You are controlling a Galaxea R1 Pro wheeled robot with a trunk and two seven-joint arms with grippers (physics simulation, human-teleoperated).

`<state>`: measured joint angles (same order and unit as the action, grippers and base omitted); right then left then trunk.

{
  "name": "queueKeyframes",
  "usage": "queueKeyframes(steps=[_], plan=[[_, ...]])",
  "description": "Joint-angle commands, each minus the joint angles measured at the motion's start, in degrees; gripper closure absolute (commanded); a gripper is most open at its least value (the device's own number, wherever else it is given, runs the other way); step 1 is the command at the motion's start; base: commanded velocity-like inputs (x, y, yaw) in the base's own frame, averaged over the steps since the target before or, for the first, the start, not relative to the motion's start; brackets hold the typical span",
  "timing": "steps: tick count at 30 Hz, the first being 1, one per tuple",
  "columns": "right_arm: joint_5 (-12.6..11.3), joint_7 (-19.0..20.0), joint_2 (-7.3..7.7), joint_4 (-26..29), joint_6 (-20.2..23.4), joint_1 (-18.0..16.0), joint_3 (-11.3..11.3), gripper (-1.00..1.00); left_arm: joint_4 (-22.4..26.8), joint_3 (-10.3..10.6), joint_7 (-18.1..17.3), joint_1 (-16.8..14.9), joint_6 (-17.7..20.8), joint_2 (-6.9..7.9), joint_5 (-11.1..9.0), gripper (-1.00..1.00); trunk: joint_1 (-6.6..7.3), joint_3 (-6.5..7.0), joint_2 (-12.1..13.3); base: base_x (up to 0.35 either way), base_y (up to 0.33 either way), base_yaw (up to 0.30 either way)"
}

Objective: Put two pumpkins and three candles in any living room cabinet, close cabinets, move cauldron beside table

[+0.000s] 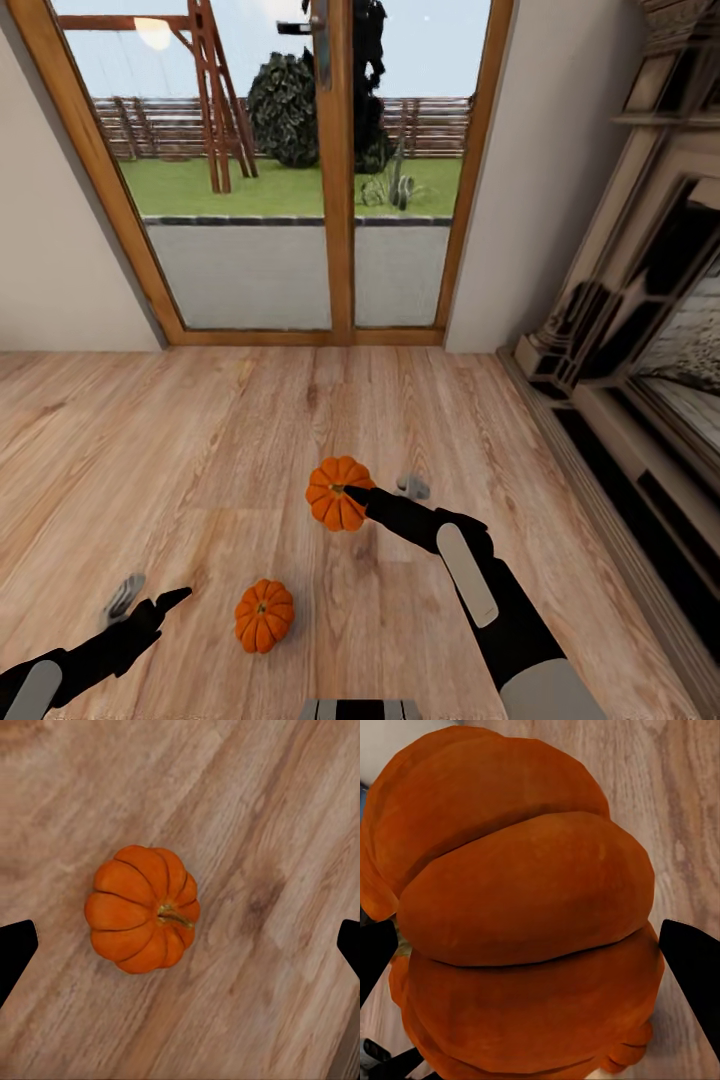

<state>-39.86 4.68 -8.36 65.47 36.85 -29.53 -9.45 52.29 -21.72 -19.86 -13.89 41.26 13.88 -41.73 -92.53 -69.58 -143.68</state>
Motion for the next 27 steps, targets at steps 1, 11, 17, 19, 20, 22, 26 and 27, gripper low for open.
queueKeyframes(steps=[1, 11, 17, 19, 20, 22, 26, 27], plan=[[-0.1, -0.1, -0.05, 0.0, 0.0, 0.0, 0.0, 1.00, 0.0, 0.0, 0.0, 0.0, 0.0, 0.00, 0.0, -1.00, -0.02, -0.23, 0.0, 0.000, 0.000, 0.000], [-0.2, 0.0, -0.25, 3.6, 0.3, 0.1, 0.0, 1.00, -0.6, 0.0, 0.0, 0.0, -0.6, -0.16, 0.2, -1.00, -0.28, -2.44, -0.2, 0.000, 0.000, 0.000], [-0.6, 0.7, -0.17, 10.2, 0.9, 2.6, 0.0, 1.00, -1.0, -0.1, -0.1, 0.0, -0.6, -0.15, 0.1, -1.00, -0.43, -3.77, -0.2, 0.000, 0.000, 0.000], [-0.7, 3.2, -0.07, 13.3, 1.8, 3.9, -0.1, 1.00, -1.1, -0.2, -0.5, 0.0, -0.4, 0.00, 0.0, -1.00, -0.49, -4.22, -0.3, 0.000, 0.000, 0.000], [-0.7, 4.4, -0.10, 15.3, 3.0, 4.5, -0.1, 1.00, -1.1, -0.2, -0.6, 0.0, -0.3, 0.13, -0.1, -1.00, -0.51, -4.44, -0.3, 0.000, 0.000, 0.000], [-0.7, 6.1, -0.11, 17.9, 5.5, 5.7, -0.3, 1.00, -1.1, -0.3, -0.5, 0.0, -0.3, 0.26, -0.1, -1.00, -0.56, -4.88, -0.3, 0.000, 0.000, 0.000], [-0.8, 7.3, -0.11, 19.4, 7.3, 6.9, -0.2, 1.00, -1.1, -0.4, -0.6, -0.1, -0.3, 0.27, -0.1, -1.00, -0.67, -5.77, -0.4, 0.000, 0.000, 0.000], [-0.8, 7.4, -0.13, 19.5, 7.4, 7.0, -0.3, 1.00, -0.9, -0.5, -0.7, -0.2, -0.4, 0.19, -0.1, -1.00, -0.69, -5.99, -0.4, 0.000, 0.000, 0.000]])
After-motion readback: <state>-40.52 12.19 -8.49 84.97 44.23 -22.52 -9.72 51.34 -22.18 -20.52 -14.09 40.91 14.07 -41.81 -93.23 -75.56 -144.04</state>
